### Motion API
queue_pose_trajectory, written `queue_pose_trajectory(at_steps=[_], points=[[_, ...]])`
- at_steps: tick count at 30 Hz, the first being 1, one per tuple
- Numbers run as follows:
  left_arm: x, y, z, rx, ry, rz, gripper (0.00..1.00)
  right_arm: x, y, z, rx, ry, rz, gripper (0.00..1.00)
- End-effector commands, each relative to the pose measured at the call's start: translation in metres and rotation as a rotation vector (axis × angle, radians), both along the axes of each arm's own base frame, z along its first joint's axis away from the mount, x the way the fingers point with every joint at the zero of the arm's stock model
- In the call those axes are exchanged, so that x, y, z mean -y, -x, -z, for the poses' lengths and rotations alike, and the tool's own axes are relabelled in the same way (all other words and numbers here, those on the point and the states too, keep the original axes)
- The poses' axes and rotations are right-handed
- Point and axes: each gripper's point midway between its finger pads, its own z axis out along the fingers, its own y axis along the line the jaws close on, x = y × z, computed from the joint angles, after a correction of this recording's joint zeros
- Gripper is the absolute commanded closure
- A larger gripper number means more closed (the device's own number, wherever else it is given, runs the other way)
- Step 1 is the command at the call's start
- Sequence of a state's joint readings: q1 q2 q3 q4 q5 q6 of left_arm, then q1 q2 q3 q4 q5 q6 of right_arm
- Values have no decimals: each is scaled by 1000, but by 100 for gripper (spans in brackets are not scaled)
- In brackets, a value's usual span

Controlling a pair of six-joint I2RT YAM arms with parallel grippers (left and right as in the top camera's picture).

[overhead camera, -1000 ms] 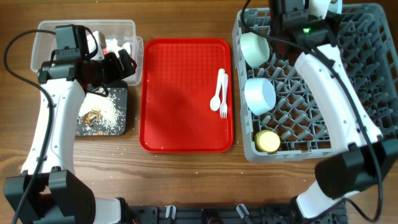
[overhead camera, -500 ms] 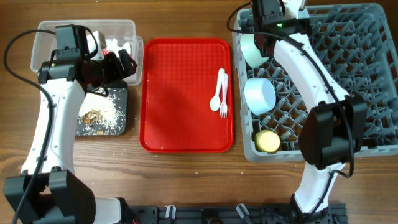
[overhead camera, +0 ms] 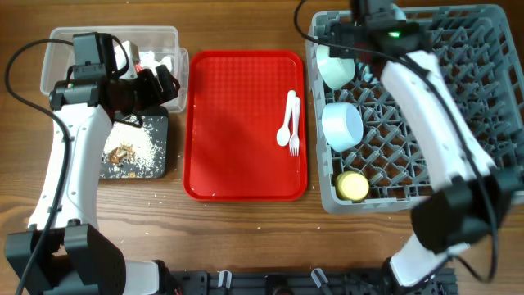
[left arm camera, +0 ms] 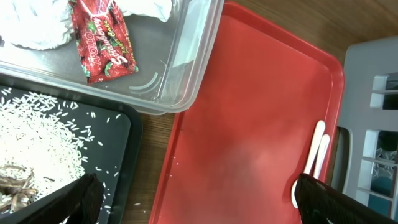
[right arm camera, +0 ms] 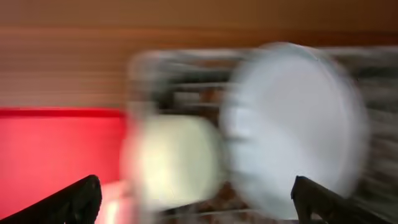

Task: Sort waste into correct bins and load items into the dishwasher rack
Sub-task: 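Reach to the red tray and grasp the white spoon and fork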

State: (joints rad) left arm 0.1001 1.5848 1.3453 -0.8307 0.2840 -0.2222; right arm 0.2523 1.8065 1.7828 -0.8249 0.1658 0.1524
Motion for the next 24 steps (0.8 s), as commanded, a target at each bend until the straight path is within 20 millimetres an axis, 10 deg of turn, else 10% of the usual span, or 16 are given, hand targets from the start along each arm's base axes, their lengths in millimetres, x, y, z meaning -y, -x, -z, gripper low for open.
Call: queue_pose_trajectory(at_steps=[1,16,24], points=[[-3,0,-6,18,-9,-2,0,-102,40,-35,-54,-421,-401,0],[-3,0,-6,18,-9,-2,0,-147,105,168,-554,-230,44,16],[-3,0,-6,18,-9,-2,0,-130,98,216,-572,-163,236,16]])
